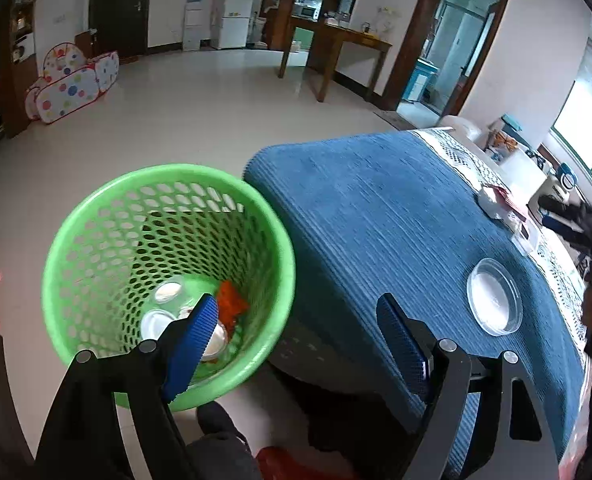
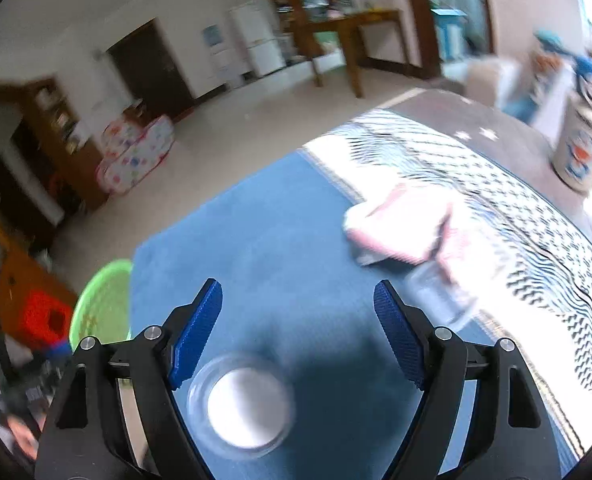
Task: Collect trash
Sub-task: 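Move the right tool to the pink snack bag and grasp it, then grasp the clear round lid with the left tool while the right tool holds the pink bag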
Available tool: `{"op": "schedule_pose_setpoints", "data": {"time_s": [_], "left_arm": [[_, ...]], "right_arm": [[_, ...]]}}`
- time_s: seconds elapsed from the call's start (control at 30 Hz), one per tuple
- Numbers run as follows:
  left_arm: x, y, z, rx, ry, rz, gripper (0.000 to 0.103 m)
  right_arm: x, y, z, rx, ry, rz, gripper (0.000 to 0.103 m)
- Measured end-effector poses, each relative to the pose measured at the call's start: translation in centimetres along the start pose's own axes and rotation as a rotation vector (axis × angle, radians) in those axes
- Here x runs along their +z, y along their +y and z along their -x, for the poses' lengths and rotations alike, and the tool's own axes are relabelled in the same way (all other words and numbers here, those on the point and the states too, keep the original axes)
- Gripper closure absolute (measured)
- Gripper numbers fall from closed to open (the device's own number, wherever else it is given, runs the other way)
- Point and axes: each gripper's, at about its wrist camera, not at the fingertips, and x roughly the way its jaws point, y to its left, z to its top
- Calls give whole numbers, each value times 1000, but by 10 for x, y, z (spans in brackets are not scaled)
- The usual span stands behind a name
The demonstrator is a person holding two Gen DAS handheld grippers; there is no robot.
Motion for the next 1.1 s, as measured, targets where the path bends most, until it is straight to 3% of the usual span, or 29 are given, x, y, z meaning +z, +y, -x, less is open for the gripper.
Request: {"op": "schedule_pose_setpoints", "data": {"time_s": [0.1, 0.23, 0.57, 0.67, 0.93, 1.1], "left_arm": [[4, -10, -7, -9, 13, -10, 24], [4, -18, -13, -24, 23, -21, 24], [7, -25, -27, -47, 45, -29, 24], [7, -28, -29, -58, 48, -36, 24], [9, -55, -35, -109, 61, -104, 20], [10, -89, -38, -161, 66, -177, 16]], "right_arm": [[24, -25, -12, 21, 65, -117, 25], [43, -47, -23, -32, 108, -207, 25], [66, -46, -67, -216, 207, -161, 25], [65, -51, -81, -258, 230, -168, 34], [60, -48, -67, -278, 200, -126, 55], [57, -39, -37, -247, 145, -71, 57]]}}
